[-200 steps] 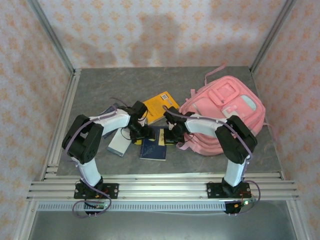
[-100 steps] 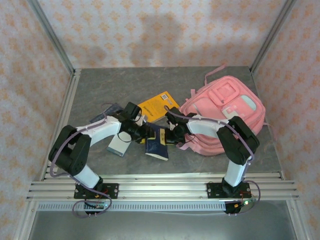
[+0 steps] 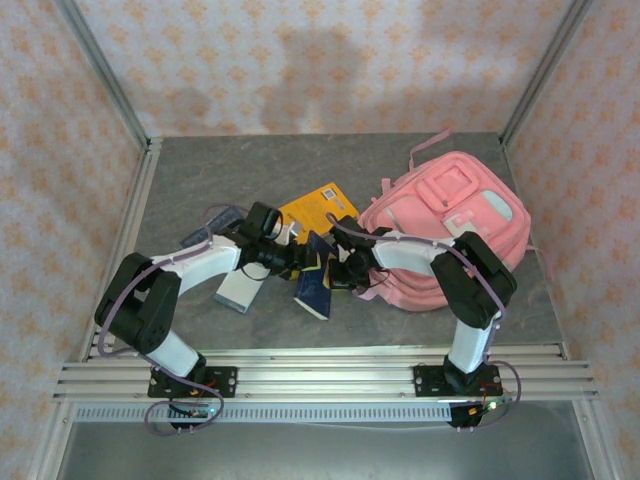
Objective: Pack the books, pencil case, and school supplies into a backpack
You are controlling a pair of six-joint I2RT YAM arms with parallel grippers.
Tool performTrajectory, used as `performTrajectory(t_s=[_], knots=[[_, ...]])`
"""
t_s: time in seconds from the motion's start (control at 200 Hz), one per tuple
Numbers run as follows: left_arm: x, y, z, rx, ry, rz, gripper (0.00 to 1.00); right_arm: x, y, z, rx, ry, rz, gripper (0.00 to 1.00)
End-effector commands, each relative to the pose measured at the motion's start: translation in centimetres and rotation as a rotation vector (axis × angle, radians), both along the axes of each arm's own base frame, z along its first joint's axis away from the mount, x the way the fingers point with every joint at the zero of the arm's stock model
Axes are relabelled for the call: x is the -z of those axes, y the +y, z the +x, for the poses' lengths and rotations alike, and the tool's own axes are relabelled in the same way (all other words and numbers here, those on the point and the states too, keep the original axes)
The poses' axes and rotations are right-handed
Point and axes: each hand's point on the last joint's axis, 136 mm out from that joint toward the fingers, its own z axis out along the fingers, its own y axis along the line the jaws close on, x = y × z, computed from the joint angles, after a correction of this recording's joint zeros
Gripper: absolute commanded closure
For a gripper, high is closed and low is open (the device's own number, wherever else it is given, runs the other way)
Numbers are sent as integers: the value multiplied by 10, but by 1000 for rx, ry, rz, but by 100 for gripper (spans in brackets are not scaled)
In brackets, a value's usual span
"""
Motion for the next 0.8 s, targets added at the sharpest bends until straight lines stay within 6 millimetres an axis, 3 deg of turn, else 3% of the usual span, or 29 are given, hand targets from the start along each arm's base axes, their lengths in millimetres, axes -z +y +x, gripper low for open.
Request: performTrajectory(t_s=[0.0, 0.095, 0.21, 0.325, 0.43, 0.52, 0.626, 0.791], knots=[[10, 4, 1, 22, 10, 70, 57, 31, -20, -24, -32, 75, -116, 95], [16, 9, 0, 32, 17, 115, 68, 26, -20, -22, -38, 64, -115, 95], [18, 19, 2, 26, 12, 177, 100, 3, -16, -17, -52, 32, -96, 94], [3, 33, 7, -14, -28, 245, 100, -50, -15, -6, -75, -77, -59, 90], [-21, 46, 8, -72, -78, 293, 100, -99, -31, 5, -95, -195, -77, 84], [-42, 61, 8, -150, -116, 339, 100, -128, -57, 18, -79, -293, -141, 67], [-62, 81, 4, -241, -144, 399, 100, -144, -94, 36, -67, -416, -304, 49], [-90, 98, -5, -316, -179, 432, 100, -140, -124, 58, -96, -505, -523, 39]])
